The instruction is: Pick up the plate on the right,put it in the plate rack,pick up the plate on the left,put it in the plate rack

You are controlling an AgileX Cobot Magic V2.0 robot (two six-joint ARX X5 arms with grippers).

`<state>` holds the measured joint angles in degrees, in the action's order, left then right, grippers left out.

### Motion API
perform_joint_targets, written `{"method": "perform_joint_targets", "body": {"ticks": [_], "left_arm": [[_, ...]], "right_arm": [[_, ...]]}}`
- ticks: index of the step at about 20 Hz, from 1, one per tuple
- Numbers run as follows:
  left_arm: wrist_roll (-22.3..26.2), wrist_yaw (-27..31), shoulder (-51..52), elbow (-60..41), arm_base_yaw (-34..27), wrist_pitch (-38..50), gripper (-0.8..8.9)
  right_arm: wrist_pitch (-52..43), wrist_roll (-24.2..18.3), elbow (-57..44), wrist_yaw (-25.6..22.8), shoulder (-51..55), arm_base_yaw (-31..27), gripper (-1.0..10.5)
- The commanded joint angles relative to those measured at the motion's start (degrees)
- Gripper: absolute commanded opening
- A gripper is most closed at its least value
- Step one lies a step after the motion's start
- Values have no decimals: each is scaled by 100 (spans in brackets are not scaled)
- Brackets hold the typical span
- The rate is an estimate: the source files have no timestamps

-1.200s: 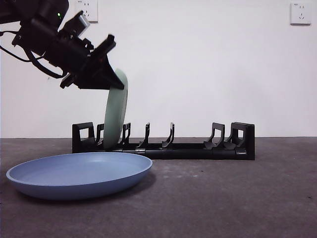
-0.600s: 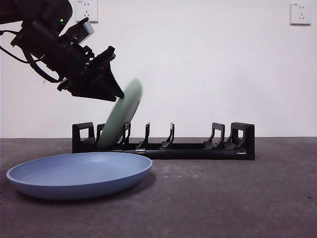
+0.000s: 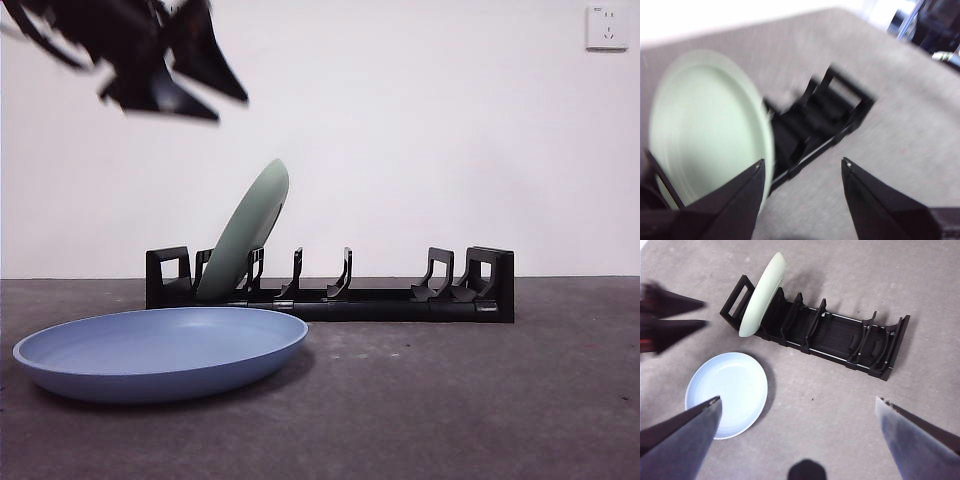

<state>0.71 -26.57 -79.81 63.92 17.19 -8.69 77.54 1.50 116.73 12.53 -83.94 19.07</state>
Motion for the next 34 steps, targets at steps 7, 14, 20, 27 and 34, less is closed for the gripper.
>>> {"method": "perform_joint_targets", "body": {"ticks": [7,14,20,27,34], "left_arm": [[1893,-33,2575,-4,0,-3233,262],[2105,-39,3469,2,94,-4732,386],[2197,111,3598,2,232,-4874,385],[2197,111,3595,2,238,-4868,386],[2199,111,3593,2,238,-4872,386]], "right_arm": [[-212,-20,-404,247,-802,734,566],[-1604,162,-1836,221,-1775,1539,563],[-2511,463,-2498,195,-2712,1818,562],[-2872,608,-2575,57,-3346,2037,463],[-2990,728,-2575,28,-3620,2107,263]]}}
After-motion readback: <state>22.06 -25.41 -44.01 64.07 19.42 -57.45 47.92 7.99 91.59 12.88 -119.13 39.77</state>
